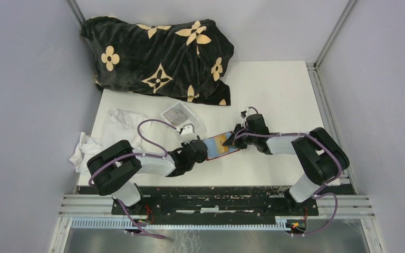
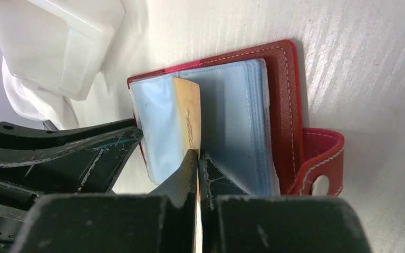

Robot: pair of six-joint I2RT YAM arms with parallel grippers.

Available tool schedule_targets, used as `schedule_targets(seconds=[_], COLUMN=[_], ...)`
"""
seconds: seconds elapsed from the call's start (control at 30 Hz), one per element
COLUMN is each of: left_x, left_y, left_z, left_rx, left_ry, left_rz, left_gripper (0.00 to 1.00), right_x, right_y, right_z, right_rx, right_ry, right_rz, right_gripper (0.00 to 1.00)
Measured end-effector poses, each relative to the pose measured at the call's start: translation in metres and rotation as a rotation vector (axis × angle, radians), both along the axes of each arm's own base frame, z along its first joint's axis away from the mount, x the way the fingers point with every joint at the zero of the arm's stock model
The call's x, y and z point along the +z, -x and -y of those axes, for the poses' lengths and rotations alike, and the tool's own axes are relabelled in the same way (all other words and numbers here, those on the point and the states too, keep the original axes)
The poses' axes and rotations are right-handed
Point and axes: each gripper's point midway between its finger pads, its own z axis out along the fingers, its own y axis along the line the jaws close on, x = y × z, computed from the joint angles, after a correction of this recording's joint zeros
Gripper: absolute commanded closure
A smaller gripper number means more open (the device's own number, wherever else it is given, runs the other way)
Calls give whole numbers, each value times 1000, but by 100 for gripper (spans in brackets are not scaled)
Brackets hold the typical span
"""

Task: Put the credit cards into the card holder
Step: Insert the credit card into the card holder.

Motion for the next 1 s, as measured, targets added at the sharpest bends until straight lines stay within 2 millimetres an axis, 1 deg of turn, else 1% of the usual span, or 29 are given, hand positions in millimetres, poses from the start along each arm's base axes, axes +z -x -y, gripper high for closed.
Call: schedule_targets(seconds=[0.6, 1.0], left_x=[-1, -2], left_y=[-10, -13], left_z=[3, 3], left_rx=[27, 41], left_ry=[-5, -7], left_rz=[26, 38], left_gripper=[71, 76], right_x=[-1, 1], right_y=[2, 3], right_z=[0, -3], right_rx=[16, 1], right_ry=[20, 4], right_rz=[-6, -19], right_gripper=[99, 99])
